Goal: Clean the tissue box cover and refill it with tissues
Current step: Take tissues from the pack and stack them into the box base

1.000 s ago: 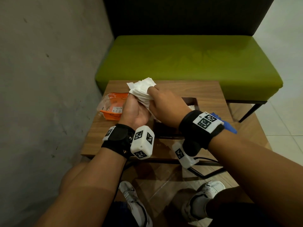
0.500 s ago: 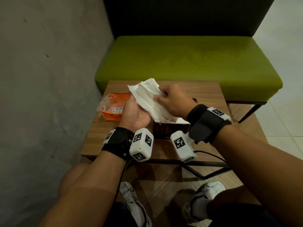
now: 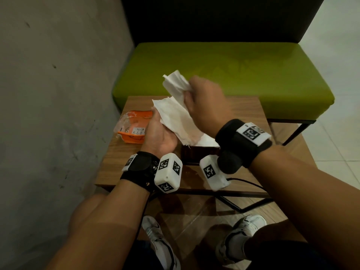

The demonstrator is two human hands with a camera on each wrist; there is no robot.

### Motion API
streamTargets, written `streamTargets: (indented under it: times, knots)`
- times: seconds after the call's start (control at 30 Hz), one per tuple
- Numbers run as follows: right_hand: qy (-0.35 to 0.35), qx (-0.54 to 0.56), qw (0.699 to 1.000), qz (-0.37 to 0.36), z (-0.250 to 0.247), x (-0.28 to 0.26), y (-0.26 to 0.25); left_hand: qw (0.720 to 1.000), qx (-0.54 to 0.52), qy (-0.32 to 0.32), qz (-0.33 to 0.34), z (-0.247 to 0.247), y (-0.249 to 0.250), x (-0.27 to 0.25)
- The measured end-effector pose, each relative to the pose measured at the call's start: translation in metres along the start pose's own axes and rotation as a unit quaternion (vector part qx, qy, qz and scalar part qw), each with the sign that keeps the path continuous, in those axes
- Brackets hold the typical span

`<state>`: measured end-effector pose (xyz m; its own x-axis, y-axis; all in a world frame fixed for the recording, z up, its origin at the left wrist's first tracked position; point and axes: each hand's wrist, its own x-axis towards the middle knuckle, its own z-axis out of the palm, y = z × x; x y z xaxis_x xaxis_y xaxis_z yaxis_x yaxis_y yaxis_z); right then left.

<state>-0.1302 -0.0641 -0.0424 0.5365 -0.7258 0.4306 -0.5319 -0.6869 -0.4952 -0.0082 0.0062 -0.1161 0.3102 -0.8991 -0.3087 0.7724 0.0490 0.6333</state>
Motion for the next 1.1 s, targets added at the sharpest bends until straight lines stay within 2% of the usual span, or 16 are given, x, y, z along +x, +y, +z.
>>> streamTargets:
  times: [0.17,0.3,0.37,0.57,0.7,0.9,0.97,1.1]
  knots:
    - [-0.103,-0.047,0.993,-0.027,0.021,-0.017,-0.013,0.999,-0.018,0.026,-0.016,0.009,-0.001,-0.001]
    - [-0.140,-0.007,0.990,-0.027,0.027,-0.023,-0.012,0.998,0.012,0.053,-0.010,0.013,0.000,0.000]
    - [-0.150,0.014,0.988,-0.014,0.028,-0.023,-0.010,0.999,-0.007,0.050,-0.004,0.013,0.001,0.000]
    - [-0.148,0.006,0.989,0.016,0.029,-0.016,-0.001,0.999,0.008,-0.036,-0.028,0.008,0.002,-0.006]
    - [-0.141,0.024,0.988,0.055,0.027,-0.012,0.005,0.998,0.003,-0.054,-0.032,0.008,0.003,-0.006]
    - [-0.138,0.144,0.971,0.134,0.012,-0.002,0.015,0.998,0.041,-0.029,-0.038,0.013,0.003,-0.005]
    - [-0.119,0.191,0.960,0.166,0.004,0.000,0.019,0.997,0.053,0.004,-0.057,0.012,0.001,-0.004]
    - [-0.096,0.266,0.937,0.205,-0.014,0.002,0.025,0.994,0.056,0.084,-0.050,0.006,0.000,0.003]
